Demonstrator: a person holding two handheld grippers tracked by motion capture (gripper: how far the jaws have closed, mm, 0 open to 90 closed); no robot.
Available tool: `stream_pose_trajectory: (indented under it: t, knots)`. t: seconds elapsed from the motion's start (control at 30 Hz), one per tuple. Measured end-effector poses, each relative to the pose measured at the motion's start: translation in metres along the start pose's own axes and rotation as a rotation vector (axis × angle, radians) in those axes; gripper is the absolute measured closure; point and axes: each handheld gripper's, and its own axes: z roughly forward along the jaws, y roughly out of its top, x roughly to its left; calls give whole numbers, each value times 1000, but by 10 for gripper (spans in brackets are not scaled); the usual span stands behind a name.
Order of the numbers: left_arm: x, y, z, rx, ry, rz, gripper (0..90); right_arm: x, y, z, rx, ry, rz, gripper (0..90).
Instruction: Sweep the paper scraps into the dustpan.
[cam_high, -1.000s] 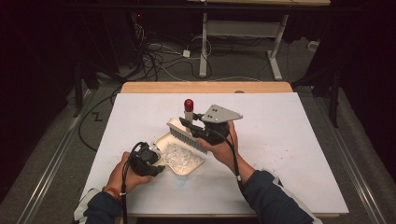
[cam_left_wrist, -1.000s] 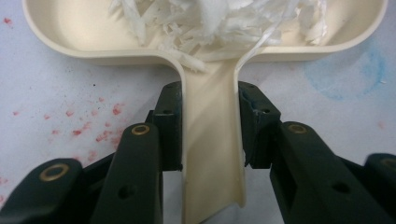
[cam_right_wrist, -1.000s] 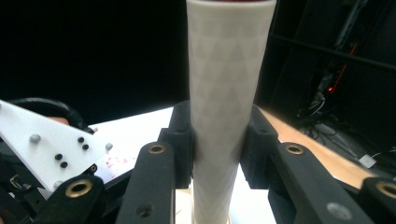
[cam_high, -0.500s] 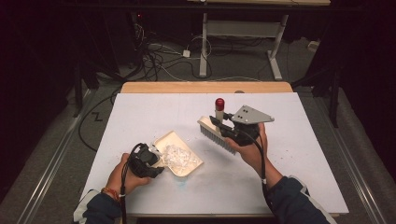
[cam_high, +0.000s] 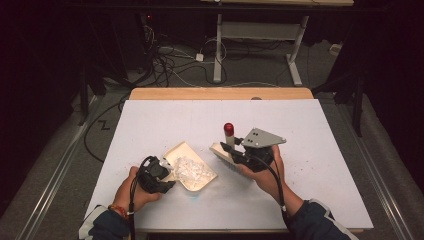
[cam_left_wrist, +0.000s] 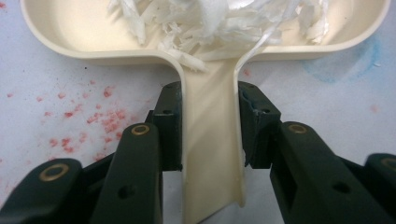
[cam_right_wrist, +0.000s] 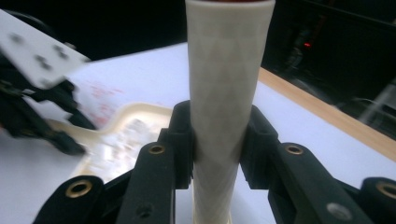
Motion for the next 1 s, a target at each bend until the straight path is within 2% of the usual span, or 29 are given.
stream_pose_trajectory:
  t: [0.13,0.2,0.37,0.43,0.47,0.57,0.6,0.67,0.73,0.77,0.8,0.9,0.97,1.0]
  knots:
    - [0,0,0,-2,0,1,632,13,8,8,-21,94,14,705]
    - [0,0,0,-1,-1,2,632,22,13,10,-33,115,-20,705]
    - [1,0,-1,-2,-4,3,632,22,20,1,-75,138,-16,704]
    - [1,0,-1,-1,-5,1,632,18,24,-5,-93,129,-9,704]
    - [1,0,-1,-1,-5,0,632,13,27,-10,-110,103,-9,704]
    - [1,0,-2,0,-6,-2,632,8,27,-14,-105,77,-13,704]
    - [1,0,-2,2,-9,-3,631,3,25,-16,-90,43,-21,704]
    - [2,0,-2,-2,-10,-13,630,-1,22,-15,-68,4,-27,704]
    - [1,0,-2,-2,-9,-11,630,-2,19,-15,-57,-9,-37,704]
    - [1,0,-2,-1,-6,-11,631,-4,14,-14,-22,-26,-60,704]
    - [0,0,-2,0,-3,-9,631,-4,14,-14,-22,-26,-60,704]
    - [-1,1,-2,0,4,-5,631,-7,5,-14,28,-28,-65,704]
    - [-1,2,-2,7,12,3,632,-6,0,-15,46,-17,-58,704]
    - [-2,2,-2,9,19,6,632,-6,-2,-16,44,10,-43,704]
